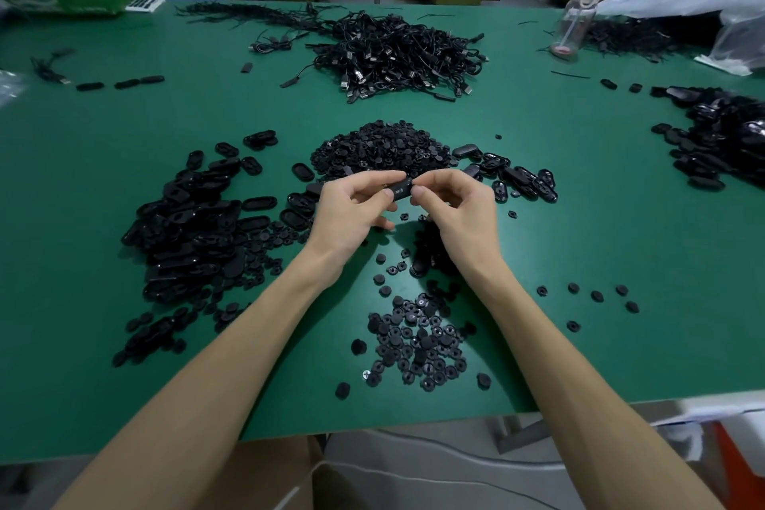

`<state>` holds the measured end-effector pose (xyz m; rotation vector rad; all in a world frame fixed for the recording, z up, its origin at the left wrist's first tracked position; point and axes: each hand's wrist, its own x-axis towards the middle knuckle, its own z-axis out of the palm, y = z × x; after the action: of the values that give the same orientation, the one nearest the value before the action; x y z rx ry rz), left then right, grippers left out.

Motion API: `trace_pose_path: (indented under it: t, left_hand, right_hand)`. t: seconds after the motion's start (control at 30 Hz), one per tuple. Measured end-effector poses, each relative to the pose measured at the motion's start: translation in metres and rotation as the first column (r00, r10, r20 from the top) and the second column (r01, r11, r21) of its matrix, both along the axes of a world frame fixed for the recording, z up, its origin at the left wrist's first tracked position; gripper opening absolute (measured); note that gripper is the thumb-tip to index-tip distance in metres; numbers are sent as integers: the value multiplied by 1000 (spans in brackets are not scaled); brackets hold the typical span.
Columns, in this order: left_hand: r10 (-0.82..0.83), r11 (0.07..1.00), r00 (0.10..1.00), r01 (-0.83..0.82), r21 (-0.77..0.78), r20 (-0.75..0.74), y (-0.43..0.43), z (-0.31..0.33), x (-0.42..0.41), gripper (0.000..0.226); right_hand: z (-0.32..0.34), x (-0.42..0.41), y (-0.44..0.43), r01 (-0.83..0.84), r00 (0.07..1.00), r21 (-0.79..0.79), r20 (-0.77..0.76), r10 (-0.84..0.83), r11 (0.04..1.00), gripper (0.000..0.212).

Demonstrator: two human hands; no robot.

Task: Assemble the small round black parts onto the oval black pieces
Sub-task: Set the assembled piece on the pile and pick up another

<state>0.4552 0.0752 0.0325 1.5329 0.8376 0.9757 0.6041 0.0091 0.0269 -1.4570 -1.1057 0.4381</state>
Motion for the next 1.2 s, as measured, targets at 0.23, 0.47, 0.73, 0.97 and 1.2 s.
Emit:
trace_pose_path:
  t: [0.23,0.47,0.73,0.97,1.2]
  left_hand:
    - [31,973,983,12,232,-182,1,-2,2,35]
    - [136,968,987,-115,224,-83,4,-1,-1,21]
    - [151,986,980,-140,-93,130,1,1,-1,17]
    - [132,973,975,-93,-214,179,-1,6,-1,22]
    - [97,992,993,-91,-82,73,-3,3,2,13]
  right_hand:
    - [3,-2,-2,-75,994,55,-72,79,996,7]
    - [0,-2,0,-25,996,40,-90,28,999,4]
    - [1,-4,-1,-33,990,42,-138,38,999,5]
    - [1,-5,0,3,1000,17,-24,-2,1000,5]
    - [3,-7,-2,23,999,5,34,-23,1000,4]
